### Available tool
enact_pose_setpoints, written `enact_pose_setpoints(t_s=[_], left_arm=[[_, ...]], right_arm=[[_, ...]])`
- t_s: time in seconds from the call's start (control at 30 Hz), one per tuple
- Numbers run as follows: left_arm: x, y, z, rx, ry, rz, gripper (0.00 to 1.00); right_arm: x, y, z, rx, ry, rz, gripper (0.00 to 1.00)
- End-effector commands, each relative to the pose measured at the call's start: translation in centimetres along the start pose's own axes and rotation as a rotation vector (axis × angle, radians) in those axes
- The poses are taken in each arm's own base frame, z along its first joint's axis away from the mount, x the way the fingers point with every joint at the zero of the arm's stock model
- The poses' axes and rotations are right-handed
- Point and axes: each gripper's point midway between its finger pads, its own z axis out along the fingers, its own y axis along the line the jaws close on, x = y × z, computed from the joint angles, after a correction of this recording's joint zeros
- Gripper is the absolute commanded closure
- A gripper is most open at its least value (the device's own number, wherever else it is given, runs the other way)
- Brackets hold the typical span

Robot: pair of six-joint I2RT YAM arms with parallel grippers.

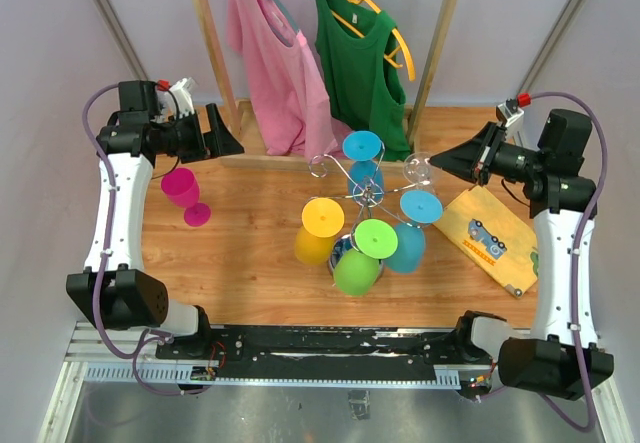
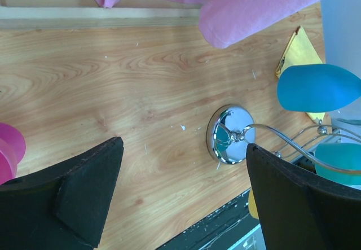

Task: Take the wine glass off the wine glass rack
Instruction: Pick up the wine glass from the wine rack.

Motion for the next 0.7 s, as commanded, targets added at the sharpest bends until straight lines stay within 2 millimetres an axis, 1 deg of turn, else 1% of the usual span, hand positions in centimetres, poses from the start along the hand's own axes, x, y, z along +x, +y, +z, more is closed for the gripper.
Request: enact_pose_setpoints(t_s=[0.0,0.17,0.33,0.67], left_arm=[[-0.1,-0.8,0.0,0.028,-0.001,0.014,0.05],[-0.1,-1.0,0.0,0.03,-0.003,0.018,0.05],[-0.1,-1.1,-0.2,0.029,-0.006,0.024,0.05],[-0.1,-1.3,-0.5,0.032,-0.016,0.03,0.05]], right_arm=[[0.2,1.7,-0.1,-0.066,-0.006,-0.033,0.99],[0.9,2.2,1.4,-0.086,0.018,-0.03,0.99],[0.9,2.7,2.6,-0.102,0.03,-0.037,0.99],[-0.9,2.9,3.9,-0.105,-0.016,-0.044,0.99]])
